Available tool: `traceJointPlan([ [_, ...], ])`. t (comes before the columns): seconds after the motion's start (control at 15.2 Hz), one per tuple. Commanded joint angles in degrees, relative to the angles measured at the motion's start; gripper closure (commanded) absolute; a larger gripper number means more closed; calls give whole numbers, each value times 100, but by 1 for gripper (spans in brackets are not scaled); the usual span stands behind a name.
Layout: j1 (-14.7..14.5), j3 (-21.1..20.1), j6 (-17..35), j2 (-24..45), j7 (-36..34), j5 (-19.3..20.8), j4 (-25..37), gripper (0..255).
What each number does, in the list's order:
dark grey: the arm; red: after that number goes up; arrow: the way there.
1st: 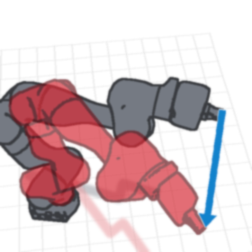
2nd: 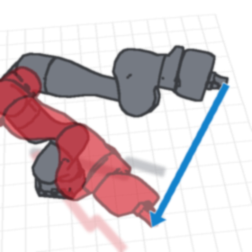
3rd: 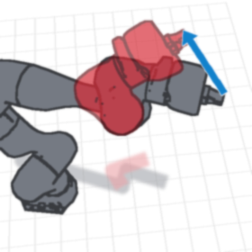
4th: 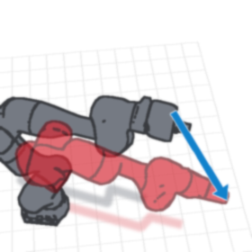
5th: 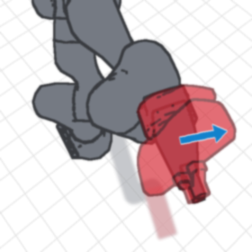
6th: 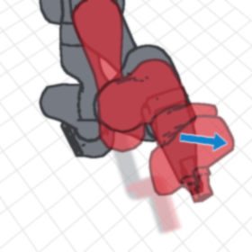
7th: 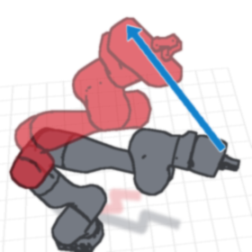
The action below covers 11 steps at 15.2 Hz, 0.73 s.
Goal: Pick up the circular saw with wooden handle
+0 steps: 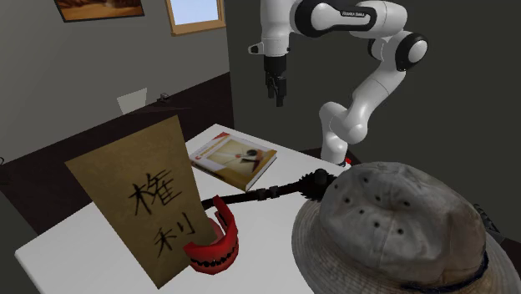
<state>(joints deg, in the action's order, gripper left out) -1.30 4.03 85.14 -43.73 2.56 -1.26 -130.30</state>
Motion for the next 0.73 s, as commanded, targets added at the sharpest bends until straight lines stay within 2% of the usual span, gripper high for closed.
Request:
traceJointPlan([
  [0.0, 0, 0, 0, 0, 0, 0, 0, 0],
  [0.66, -304, -1250, 672, 700, -1550, -778, 137, 0],
])
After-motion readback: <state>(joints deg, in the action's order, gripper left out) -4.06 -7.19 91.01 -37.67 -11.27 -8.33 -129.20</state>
